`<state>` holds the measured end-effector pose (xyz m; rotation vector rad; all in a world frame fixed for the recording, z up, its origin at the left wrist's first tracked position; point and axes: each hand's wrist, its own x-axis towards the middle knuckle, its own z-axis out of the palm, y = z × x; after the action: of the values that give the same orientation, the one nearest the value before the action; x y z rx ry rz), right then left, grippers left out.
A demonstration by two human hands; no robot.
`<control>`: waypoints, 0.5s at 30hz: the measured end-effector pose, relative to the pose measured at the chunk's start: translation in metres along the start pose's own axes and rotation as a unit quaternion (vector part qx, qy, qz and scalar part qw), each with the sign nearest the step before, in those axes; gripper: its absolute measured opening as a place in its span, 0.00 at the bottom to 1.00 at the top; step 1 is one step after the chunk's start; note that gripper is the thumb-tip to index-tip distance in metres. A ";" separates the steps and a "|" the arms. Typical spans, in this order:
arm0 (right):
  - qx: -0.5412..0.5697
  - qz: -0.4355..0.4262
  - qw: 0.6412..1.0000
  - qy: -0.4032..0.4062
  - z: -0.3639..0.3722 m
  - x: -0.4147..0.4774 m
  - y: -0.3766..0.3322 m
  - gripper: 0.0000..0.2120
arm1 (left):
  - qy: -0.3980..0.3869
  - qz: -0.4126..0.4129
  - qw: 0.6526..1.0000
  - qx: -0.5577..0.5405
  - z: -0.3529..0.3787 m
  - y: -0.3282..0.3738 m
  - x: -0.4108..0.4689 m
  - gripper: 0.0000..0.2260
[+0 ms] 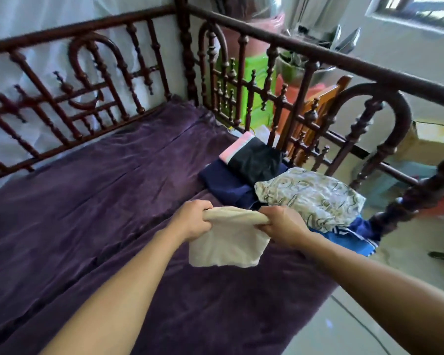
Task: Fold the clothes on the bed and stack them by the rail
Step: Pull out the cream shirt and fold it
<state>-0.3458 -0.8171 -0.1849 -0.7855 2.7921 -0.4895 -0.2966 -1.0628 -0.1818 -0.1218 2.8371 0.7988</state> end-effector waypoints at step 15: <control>0.215 0.123 0.968 0.044 -0.058 0.185 0.141 0.05 | 0.000 0.014 0.992 0.129 -0.066 0.105 0.282 0.14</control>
<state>-0.5832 -0.7875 -0.2013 -0.3272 2.6561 -1.0515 -0.5968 -1.0150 -0.1312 -0.0451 2.9156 0.4302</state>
